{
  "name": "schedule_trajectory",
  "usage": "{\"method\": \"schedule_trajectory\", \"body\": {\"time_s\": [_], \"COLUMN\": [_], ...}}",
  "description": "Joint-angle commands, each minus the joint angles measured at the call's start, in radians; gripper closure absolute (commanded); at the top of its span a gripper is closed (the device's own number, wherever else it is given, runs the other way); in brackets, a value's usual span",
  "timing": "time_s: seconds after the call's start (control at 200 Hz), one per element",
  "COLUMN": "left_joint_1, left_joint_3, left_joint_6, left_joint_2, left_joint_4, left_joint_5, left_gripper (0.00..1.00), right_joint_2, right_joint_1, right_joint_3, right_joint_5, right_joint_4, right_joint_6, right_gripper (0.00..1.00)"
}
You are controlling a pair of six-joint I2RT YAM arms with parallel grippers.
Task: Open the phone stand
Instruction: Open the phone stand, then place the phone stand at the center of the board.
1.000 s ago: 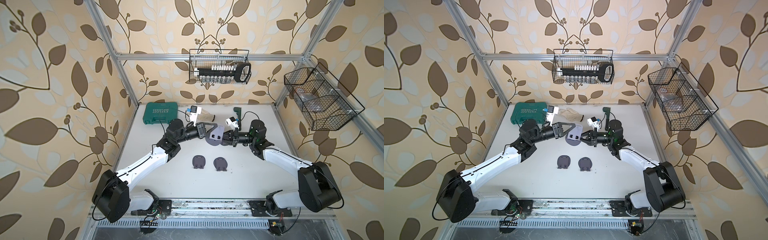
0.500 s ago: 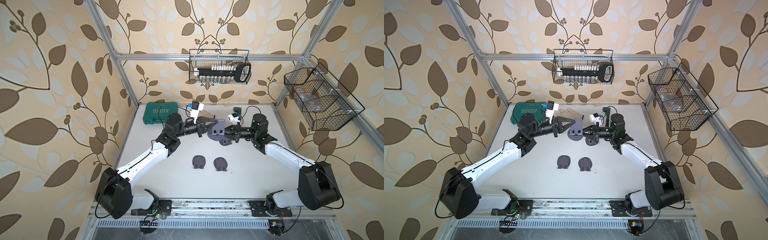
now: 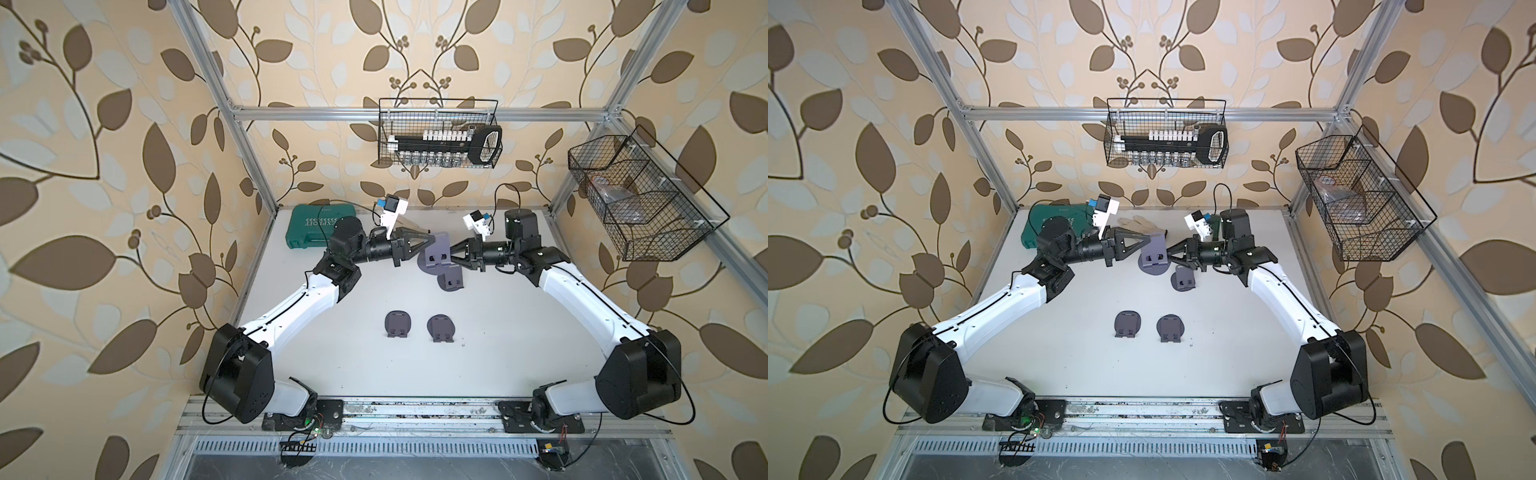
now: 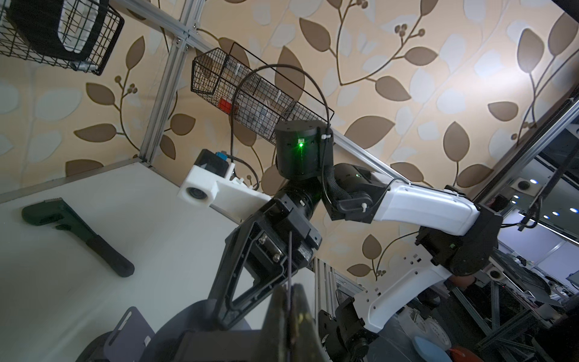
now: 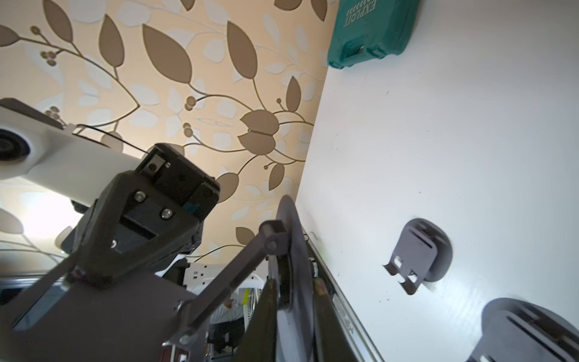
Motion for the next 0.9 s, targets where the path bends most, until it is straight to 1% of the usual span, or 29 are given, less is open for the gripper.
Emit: {"method": "schedule_trajectory", "body": {"time_s": [0.0,0.13,0.17,0.195,0.355,0.365,0.38,0.41,0.42,0.43,0.45,0.505,0.65,0.69,0.71,0.77,0.84,0.895], "left_joint_1": [0.012,0.032,0.038,0.041,0.073,0.074,0.079,0.086,0.089,0.091,0.095,0.103,0.109,0.116,0.119,0.131,0.14,0.141], "left_joint_3": [-0.009,0.004,0.013,0.019,0.075,0.078,0.083,0.085,0.085,0.085,0.085,0.09,0.149,0.162,0.165,0.174,0.2,0.224], "left_joint_6": [0.034,0.032,0.032,0.032,0.042,0.044,0.045,0.055,0.058,0.061,0.067,0.09,0.194,0.207,0.208,0.208,0.214,0.245], "left_joint_2": [-0.009,0.026,0.033,0.075,0.212,0.221,0.233,0.253,0.257,0.265,0.276,0.307,0.414,0.447,0.462,0.506,0.561,0.596], "left_joint_4": [-0.015,0.001,0.006,0.011,0.018,0.019,0.022,0.023,0.025,0.026,0.029,0.025,-0.062,-0.064,-0.06,-0.038,-0.044,-0.078], "left_joint_5": [-0.007,-0.017,-0.007,0.0,0.101,0.106,0.113,0.116,0.116,0.117,0.118,0.12,0.149,0.162,0.166,0.177,0.187,0.191], "left_gripper": [1.0,1.0,1.0,1.0,1.0,1.0,1.0,1.0,1.0,1.0,1.0,1.0,1.0,1.0,1.0,1.0,1.0,1.0], "right_joint_2": [-0.036,-0.064,-0.077,-0.086,-0.136,-0.139,-0.141,-0.145,-0.146,-0.146,-0.149,-0.159,-0.193,-0.199,-0.202,-0.212,-0.238,-0.262], "right_joint_1": [-0.026,-0.056,-0.062,-0.064,-0.066,-0.065,-0.065,-0.065,-0.065,-0.066,-0.065,-0.065,-0.065,-0.065,-0.065,-0.065,-0.065,-0.066], "right_joint_3": [0.044,0.047,0.038,0.032,-0.016,-0.017,-0.022,-0.027,-0.029,-0.031,-0.034,-0.052,-0.109,-0.12,-0.124,-0.135,-0.162,-0.192], "right_joint_5": [0.147,0.272,0.309,0.33,0.471,0.477,0.483,0.496,0.5,0.502,0.51,0.522,0.571,0.586,0.587,0.599,0.607,0.616], "right_joint_4": [-0.125,-0.184,-0.192,-0.193,-0.202,-0.202,-0.202,-0.204,-0.204,-0.205,-0.206,-0.197,-0.153,-0.145,-0.139,-0.131,-0.091,-0.049], "right_joint_6": [-0.156,-0.214,-0.227,-0.236,-0.257,-0.257,-0.258,-0.261,-0.262,-0.263,-0.266,-0.278,-0.286,-0.288,-0.292,-0.304,-0.313,-0.305], "right_gripper": [0.7,0.62,0.57,0.56,0.52,0.5,0.42,0.4,0.36,0.35,0.35,0.39,0.37,0.35,0.29,0.25,0.24,0.24]}}
